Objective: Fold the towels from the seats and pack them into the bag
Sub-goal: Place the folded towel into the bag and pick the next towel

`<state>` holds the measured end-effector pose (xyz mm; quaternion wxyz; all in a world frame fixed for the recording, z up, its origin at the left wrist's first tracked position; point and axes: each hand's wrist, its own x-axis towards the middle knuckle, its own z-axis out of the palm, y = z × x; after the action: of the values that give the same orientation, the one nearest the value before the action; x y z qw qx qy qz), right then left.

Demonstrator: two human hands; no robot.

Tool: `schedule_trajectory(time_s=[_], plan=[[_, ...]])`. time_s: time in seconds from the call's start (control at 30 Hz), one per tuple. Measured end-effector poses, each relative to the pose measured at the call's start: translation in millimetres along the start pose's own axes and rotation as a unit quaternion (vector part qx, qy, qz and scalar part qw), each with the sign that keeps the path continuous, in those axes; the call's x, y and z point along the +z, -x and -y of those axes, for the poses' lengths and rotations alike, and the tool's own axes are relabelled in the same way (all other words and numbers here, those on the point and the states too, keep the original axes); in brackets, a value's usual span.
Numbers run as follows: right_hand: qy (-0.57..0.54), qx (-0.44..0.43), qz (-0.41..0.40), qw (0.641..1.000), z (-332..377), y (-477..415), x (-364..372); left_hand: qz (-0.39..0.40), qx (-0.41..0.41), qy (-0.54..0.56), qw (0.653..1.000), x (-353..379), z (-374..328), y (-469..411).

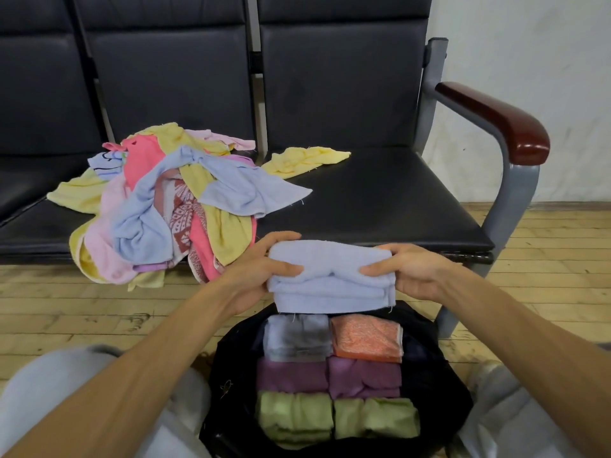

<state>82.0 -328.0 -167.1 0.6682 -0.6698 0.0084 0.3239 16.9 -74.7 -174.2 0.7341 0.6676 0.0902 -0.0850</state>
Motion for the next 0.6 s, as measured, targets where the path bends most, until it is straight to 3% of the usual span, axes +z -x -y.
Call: schedule_trajectory(time_s=[0.17, 0.33, 0.47, 0.6], plan=[[0.033, 0.004, -0.041, 0.999, -14, -9, -1, -0.024, -0.049, 0.012, 0.998, 1, 13, 4], [0.215, -0.045, 0.002, 0.976, -31, -20, 16, -0.013, -0.063, -0.071, 0.995, -18, 43, -4], [0.205, -0.039, -0.016, 0.978, -65, -48, 20, -0.029, -0.099, -0.057, 0.993, -26, 89, -16], [0.226, 0.043, -0.057, 0.972, -120, -83, 16, -0.035, -0.179, -0.050, 0.982, -30, 142, -29]])
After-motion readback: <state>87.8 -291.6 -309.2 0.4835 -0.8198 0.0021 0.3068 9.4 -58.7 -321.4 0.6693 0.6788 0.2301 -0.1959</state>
